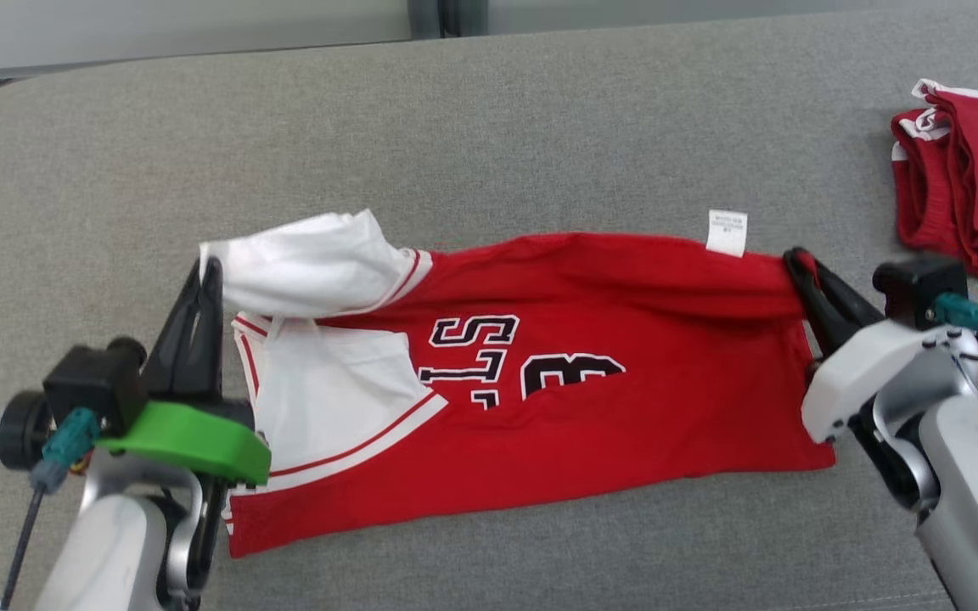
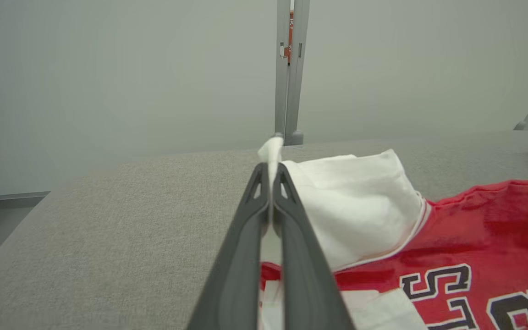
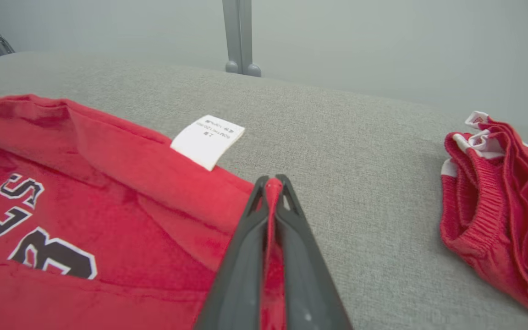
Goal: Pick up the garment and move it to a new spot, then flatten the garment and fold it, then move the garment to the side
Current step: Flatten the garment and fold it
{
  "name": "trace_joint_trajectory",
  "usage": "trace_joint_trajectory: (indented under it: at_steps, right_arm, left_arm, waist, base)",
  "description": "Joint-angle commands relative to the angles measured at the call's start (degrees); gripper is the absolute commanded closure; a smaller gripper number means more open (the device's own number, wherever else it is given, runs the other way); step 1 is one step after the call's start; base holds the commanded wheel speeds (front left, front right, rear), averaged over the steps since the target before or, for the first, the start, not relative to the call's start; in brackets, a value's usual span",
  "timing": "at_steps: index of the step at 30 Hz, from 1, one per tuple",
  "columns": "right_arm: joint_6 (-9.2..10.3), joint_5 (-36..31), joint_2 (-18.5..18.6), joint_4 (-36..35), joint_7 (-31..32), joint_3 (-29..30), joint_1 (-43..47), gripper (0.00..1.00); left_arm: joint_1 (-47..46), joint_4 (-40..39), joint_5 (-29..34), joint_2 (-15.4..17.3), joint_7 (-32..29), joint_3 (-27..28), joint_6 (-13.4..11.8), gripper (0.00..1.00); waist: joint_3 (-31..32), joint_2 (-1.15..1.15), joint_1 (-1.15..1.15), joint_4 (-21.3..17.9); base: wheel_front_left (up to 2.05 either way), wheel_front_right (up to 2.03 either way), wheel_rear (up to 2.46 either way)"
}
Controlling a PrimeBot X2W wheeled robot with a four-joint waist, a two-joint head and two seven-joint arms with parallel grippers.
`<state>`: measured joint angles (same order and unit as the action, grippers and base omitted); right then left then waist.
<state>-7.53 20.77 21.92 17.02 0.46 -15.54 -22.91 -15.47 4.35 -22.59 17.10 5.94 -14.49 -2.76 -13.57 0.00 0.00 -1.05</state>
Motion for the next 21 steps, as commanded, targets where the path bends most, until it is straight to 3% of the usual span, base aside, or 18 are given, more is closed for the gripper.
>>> trace_joint_trajectory:
  at_steps: [1,9,19,20,21]
  right_arm:
    - [0.09,-0.7,-0.6,-1.8,0.6,1.3,3.1,1.0]
    - [0.09,-3.6,-3.7,-8.7,3.5,7.5,14.3,1.0]
    - [0.09,-6.1,-6.0,-9.5,3.1,10.2,17.4,1.0]
    - [0.09,-6.1,-6.2,-9.4,2.8,10.4,17.5,0.88]
    - [0.09,-6.3,-6.5,-9.5,2.6,10.5,17.8,0.6]
  left_arm:
    - [2.9,-1.5,-1.0,0.0,0.1,0.2,-0.8,1.0]
    - [14.1,-6.0,-1.8,-0.7,-0.3,-1.2,-2.6,1.0]
    - [16.9,-1.2,-3.2,-2.8,1.7,-2.5,-2.5,1.0]
    - [17.0,-0.9,-3.5,-2.9,1.9,-2.6,-2.4,1.0]
    - [17.1,-0.5,-3.8,-3.0,2.2,-2.6,-2.4,0.96]
  waist:
    - [1.3,0.0,0.0,0.3]
    - [2.4,0.0,0.0,0.8]
    - [2.5,0.0,0.0,0.8]
    - [2.5,0.0,0.0,0.7]
    - [2.5,0.0,0.0,0.7]
  base:
    - [0.0,0.0,0.0]
    - [0.0,0.0,0.0]
    - [0.0,0.0,0.0]
    - [0.0,0.0,0.0]
    - [0.0,0.0,0.0]
